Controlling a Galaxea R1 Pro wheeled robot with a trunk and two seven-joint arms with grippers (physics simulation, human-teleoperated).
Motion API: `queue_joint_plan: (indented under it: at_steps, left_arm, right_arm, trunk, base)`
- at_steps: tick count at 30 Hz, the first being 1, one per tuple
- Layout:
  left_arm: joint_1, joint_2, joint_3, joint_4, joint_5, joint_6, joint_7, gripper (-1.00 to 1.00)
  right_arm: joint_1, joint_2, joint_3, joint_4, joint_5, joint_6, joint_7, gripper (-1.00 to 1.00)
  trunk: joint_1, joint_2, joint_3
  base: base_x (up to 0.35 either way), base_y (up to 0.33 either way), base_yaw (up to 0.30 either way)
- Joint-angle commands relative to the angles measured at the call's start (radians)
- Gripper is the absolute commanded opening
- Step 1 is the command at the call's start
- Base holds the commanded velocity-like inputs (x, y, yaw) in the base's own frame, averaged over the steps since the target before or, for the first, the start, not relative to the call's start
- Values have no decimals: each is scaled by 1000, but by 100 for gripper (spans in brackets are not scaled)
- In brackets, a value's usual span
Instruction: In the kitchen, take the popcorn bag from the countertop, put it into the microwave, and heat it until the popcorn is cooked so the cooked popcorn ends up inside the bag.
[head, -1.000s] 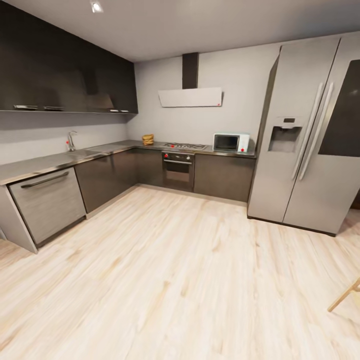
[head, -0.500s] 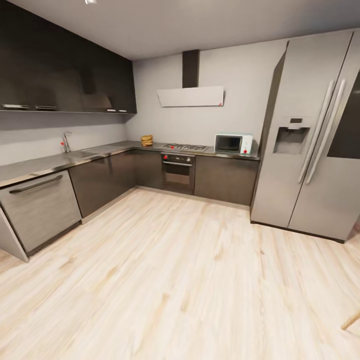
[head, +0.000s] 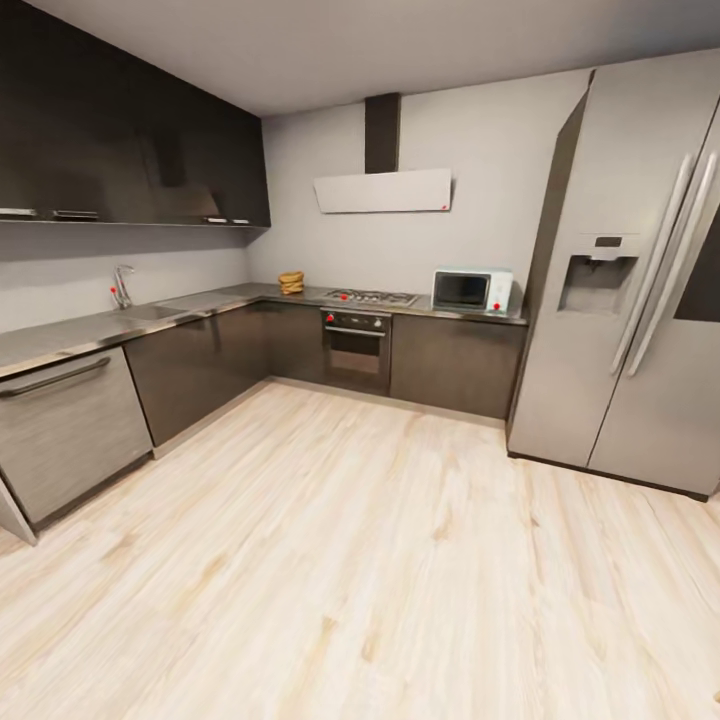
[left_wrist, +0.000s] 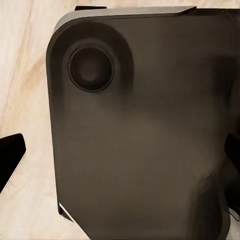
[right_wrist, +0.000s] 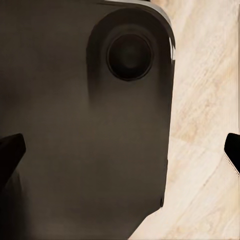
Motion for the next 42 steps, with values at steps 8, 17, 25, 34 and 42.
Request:
queue_joint_plan:
  at_steps: [8, 17, 25, 34, 42]
  left_arm:
    - [0, 0, 1, 0, 2, -1, 0, 100]
    - [0, 0, 1, 0, 2, -1, -1, 100]
    - [0, 0, 1, 0, 2, -1, 0, 100]
    - [0, 0, 1, 0, 2, -1, 0, 100]
    - [0, 0, 1, 0, 2, -1, 0, 100]
  right_arm:
    - [0, 0, 0, 0, 0, -3, -1, 100]
    - [0, 0, 0, 0, 0, -3, -1, 100]
    - [0, -1, 0, 0, -1, -2, -1, 100]
    - [0, 0, 1, 0, 4, -2, -1, 100]
    - [0, 1, 3, 0, 7, -2, -1, 100]
  trunk:
    - [1, 0, -1]
    - [1, 0, -1]
    - [1, 0, -1]
    - [1, 0, -1]
    - [1, 0, -1]
  base:
    - [298, 0, 0]
    - [293, 0, 0]
    - [287, 0, 0]
    - [286, 0, 0]
    - [285, 0, 0]
